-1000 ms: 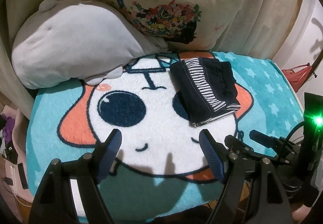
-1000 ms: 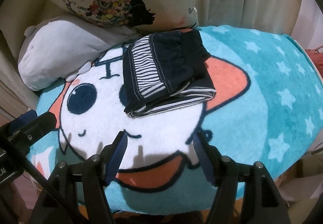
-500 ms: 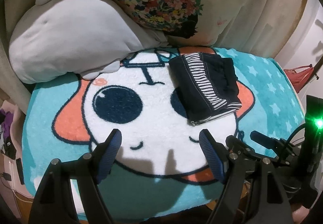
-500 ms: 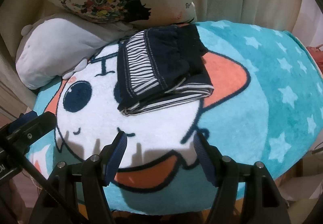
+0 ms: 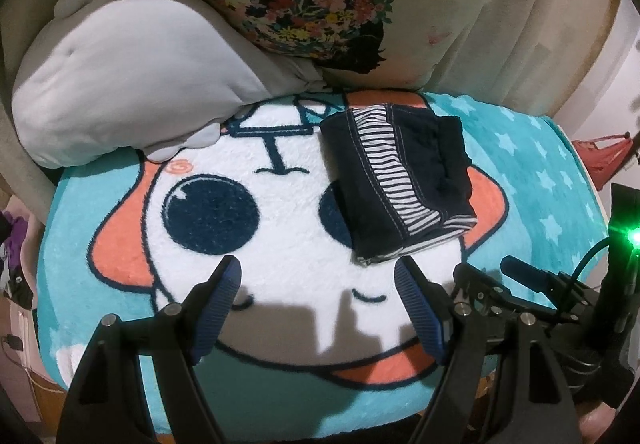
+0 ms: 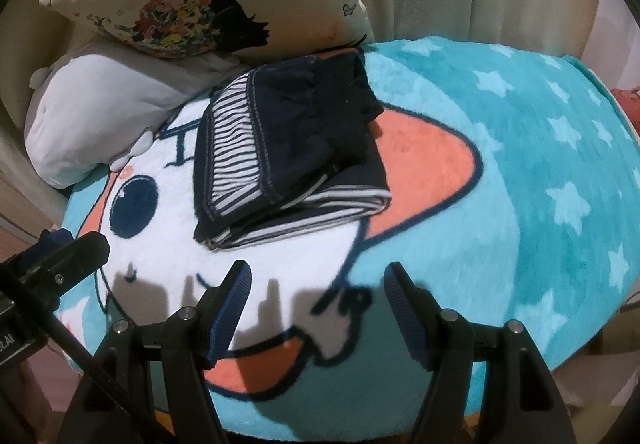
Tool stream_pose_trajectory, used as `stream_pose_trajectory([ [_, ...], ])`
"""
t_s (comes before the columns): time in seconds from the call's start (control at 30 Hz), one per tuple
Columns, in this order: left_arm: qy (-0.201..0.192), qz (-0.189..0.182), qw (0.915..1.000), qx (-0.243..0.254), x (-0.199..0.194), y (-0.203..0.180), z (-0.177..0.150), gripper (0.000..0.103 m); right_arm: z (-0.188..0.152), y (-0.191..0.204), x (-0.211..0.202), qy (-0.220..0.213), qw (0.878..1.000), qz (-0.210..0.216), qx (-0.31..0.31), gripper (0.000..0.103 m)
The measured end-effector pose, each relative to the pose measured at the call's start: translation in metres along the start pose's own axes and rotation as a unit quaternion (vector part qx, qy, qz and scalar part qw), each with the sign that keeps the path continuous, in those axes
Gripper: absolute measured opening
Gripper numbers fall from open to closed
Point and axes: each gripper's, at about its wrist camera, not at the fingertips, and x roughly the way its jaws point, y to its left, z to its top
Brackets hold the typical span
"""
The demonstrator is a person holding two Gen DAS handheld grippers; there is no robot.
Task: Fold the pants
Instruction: 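Lift both grippers away from the folded pants, then press the pants bundle edges with the right gripper while the left gripper holds it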
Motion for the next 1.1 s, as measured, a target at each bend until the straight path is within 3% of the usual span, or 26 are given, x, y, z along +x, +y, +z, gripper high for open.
stream_pose_trajectory([
  [0.17, 0.01, -0.009, 0.9993, -0.034, 0.012, -0.002, 0.01, 0.078, 0.017, -0.017, 0.001, -0.005, 1.0, 0.01, -0.006, 0.074],
  [0.27, 0.022, -0.051, 0.995, -0.083, 0.027, 0.007, 0.021, 0.078, 0.038, -0.035, 0.0, -0.018, 0.999, 0.032, -0.002, 0.075],
  [0.4, 0.023, -0.09, 0.9892, -0.114, 0.048, 0.011, 0.037, 0.078, 0.068, -0.053, 0.011, -0.024, 0.996, 0.085, 0.003, 0.079],
  [0.63, 0.072, -0.148, 0.9764, -0.14, 0.115, 0.01, 0.067, 0.078, 0.11, -0.06, 0.072, 0.028, 0.987, 0.16, 0.016, 0.08],
  [0.73, 0.093, -0.154, 0.974, -0.138, 0.135, 0.001, 0.069, 0.078, 0.117, -0.057, 0.095, 0.054, 0.981, 0.182, 0.024, 0.079],
  [0.77, 0.096, -0.159, 0.9731, -0.137, 0.137, -0.002, 0.069, 0.076, 0.118, -0.056, 0.099, 0.06, 0.978, 0.197, 0.028, 0.069],
  [0.8, 0.098, -0.168, 0.9717, -0.134, 0.139, -0.007, 0.07, 0.059, 0.119, -0.054, 0.102, 0.067, 0.975, 0.211, 0.032, 0.058],
  [0.83, 0.101, -0.169, 0.9718, -0.13, 0.139, -0.011, 0.07, 0.048, 0.12, -0.052, 0.102, 0.069, 0.974, 0.214, 0.031, 0.055],
  [0.93, 0.089, -0.157, 0.9759, -0.122, 0.13, -0.018, 0.075, 0.04, 0.125, -0.048, 0.093, 0.066, 0.97, 0.235, 0.017, 0.043],
  [1.1, 0.069, -0.155, 0.9775, -0.125, 0.116, -0.019, 0.091, 0.04, 0.138, -0.049, 0.081, 0.051, 0.964, 0.259, 0.02, 0.042],
])
